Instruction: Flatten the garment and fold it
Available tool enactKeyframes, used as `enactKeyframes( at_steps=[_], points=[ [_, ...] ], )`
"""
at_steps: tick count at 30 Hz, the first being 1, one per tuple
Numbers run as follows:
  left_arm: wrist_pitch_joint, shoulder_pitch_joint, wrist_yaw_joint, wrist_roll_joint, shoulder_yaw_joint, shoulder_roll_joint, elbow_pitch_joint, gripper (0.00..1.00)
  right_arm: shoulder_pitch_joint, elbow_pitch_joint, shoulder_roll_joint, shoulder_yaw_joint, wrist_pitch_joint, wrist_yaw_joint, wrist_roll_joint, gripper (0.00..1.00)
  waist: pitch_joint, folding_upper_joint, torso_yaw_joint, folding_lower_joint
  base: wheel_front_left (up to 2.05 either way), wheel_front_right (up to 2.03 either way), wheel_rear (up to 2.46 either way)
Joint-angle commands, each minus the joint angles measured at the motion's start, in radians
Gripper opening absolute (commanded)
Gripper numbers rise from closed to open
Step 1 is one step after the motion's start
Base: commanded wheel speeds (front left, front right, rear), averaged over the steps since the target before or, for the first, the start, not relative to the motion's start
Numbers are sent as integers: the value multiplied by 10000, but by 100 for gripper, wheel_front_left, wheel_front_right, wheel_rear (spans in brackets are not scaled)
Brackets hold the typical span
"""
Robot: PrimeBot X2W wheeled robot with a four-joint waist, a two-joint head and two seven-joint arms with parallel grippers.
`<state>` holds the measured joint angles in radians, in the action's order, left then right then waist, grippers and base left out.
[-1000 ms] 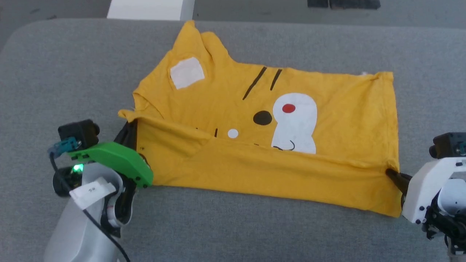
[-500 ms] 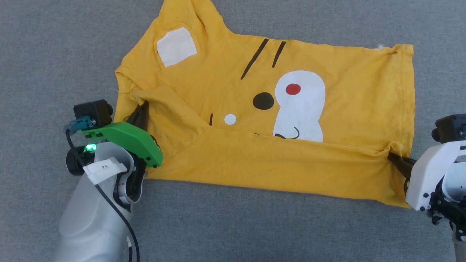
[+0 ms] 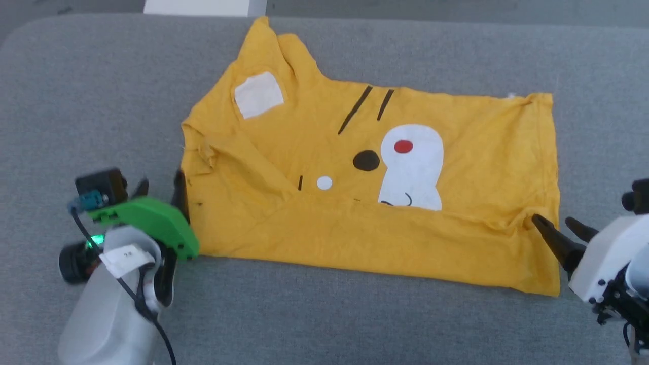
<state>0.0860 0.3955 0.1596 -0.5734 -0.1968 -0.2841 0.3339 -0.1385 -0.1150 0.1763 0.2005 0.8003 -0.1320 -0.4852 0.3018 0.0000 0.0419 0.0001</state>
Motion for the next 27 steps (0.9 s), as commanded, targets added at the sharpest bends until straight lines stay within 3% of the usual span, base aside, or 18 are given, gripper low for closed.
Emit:
enactKeyframes(
  at_steps=[1, 6, 10, 16, 24, 25, 26, 27],
  points=[
    [452, -382, 226, 125, -58, -147, -257, 100, 243, -170, -120, 141, -41, 13, 7, 100, -712, 0, 123, -1, 0, 0, 0],
    [3012, -1370, 1064, 42, -394, -631, -1616, 100, 803, -624, -472, 582, 163, 13, 81, 100, -977, 0, 143, -1, 0, 0, 0],
    [4510, -1890, 1385, -79, -594, -1041, -2686, 100, 967, -868, -657, 685, 271, 13, 151, 100, -869, 0, 51, -1, 0, 0, 0],
    [5234, -1941, 1399, -220, -710, -1264, -3150, 100, 890, -1088, -775, 740, 333, 13, 138, 100, -473, 0, -96, -1, 0, 0, 0],
    [5812, -1872, 1055, -782, -947, -1023, -2263, 100, 736, -1087, -723, 709, 288, 13, 129, 100, -196, 0, -312, -1, 0, 0, 0],
    [5867, -1915, 1042, -898, -929, -962, -2145, 84, 736, -1086, -724, 700, 283, 13, 126, 100, -192, 0, -334, -1, 0, 0, 0],
    [5849, -1936, 1005, -964, -916, -931, -2053, 21, 742, -1088, -722, 696, 282, 13, 125, 100, -185, 0, -351, -1, 0, 0, 0],
    [5740, -1939, 971, -1026, -860, -886, -2017, 0, 751, -1092, -717, 695, 282, 13, 126, 100, -183, 0, -359, -1, 0, 0, 0]
  ],
)
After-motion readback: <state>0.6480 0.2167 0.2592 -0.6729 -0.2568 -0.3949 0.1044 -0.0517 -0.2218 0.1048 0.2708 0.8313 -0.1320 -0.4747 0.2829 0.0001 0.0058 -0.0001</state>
